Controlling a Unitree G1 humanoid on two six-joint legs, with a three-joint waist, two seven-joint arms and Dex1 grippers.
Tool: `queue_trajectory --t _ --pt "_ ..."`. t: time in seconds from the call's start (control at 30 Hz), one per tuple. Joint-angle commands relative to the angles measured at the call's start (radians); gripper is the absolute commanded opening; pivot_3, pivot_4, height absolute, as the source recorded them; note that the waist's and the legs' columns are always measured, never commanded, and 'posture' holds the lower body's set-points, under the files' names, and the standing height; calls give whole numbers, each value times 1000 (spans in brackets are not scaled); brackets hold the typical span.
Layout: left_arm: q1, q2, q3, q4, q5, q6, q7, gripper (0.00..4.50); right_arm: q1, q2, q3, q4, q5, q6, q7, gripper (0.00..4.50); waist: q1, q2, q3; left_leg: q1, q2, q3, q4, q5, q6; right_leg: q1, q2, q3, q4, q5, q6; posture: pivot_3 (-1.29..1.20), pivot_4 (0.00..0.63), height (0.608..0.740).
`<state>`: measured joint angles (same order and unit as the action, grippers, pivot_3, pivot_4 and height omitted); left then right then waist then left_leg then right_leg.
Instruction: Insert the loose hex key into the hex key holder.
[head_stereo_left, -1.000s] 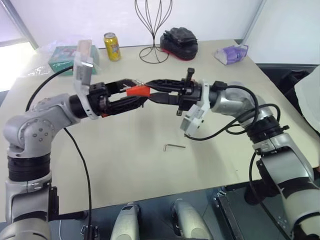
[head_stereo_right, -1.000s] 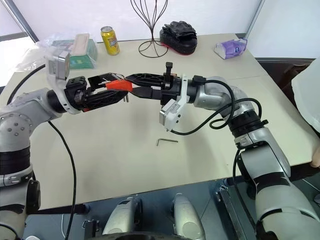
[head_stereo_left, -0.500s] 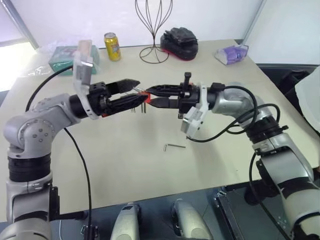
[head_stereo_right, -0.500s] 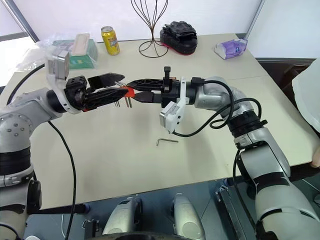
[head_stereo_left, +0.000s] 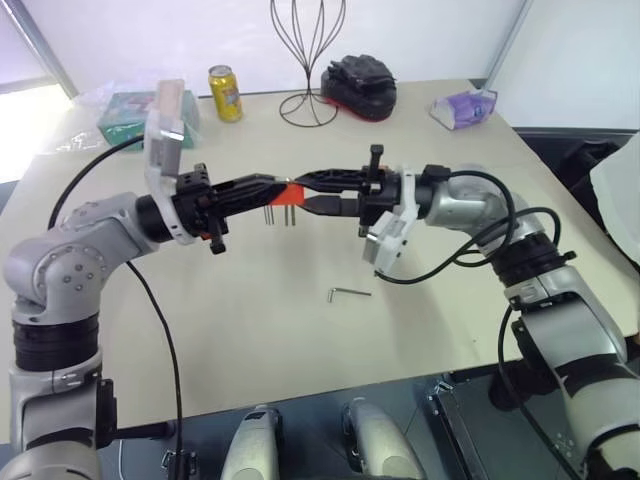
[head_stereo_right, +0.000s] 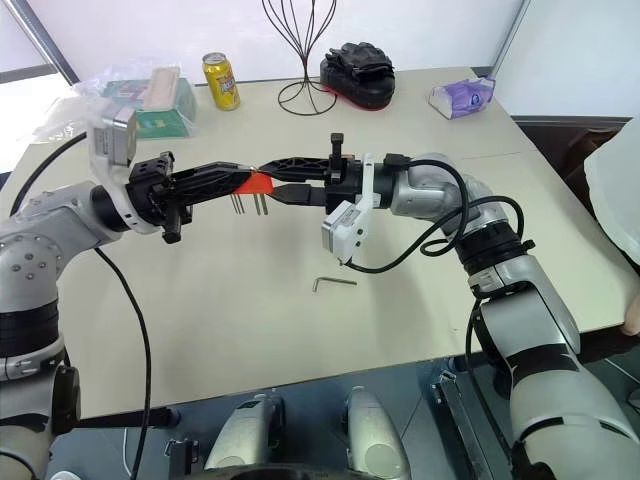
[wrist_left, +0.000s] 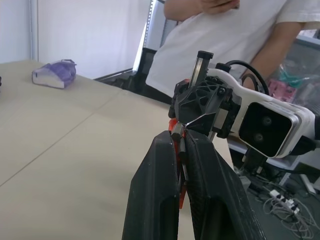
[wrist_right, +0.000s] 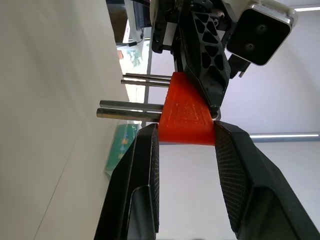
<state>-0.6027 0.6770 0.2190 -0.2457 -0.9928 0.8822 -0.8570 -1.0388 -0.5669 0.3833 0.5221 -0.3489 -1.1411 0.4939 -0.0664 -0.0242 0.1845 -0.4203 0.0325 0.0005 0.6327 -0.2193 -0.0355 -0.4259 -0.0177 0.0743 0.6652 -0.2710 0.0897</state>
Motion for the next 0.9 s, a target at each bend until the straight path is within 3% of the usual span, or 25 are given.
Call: queue_trajectory --t 0.03,0.07,0.23,0.9 --pt "-3 5 -19 -22 5 19 23 72 -40 14 -35 -30 43 2 -8 996 0 0 0 0 0 0 0 0 0 0 0 0 0 0 0 0 150 740" --pt "-2 5 -20 -22 3 21 25 72 -39 13 -35 -32 44 3 -6 996 0 0 0 0 0 0 0 0 0 0 0 0 0 0 0 0 150 740" --pt "7 5 -51 -36 60 -33 8 2053 -34 14 -35 -36 54 13 5 996 0 0 0 0 0 0 0 0 0 0 0 0 0 0 0 0 150 740" --pt "-12 -22 -24 -36 33 -26 31 2053 -11 12 -29 -71 82 33 41 996 0 0 0 0 0 0 0 0 0 0 0 0 0 0 0 0 150 740"
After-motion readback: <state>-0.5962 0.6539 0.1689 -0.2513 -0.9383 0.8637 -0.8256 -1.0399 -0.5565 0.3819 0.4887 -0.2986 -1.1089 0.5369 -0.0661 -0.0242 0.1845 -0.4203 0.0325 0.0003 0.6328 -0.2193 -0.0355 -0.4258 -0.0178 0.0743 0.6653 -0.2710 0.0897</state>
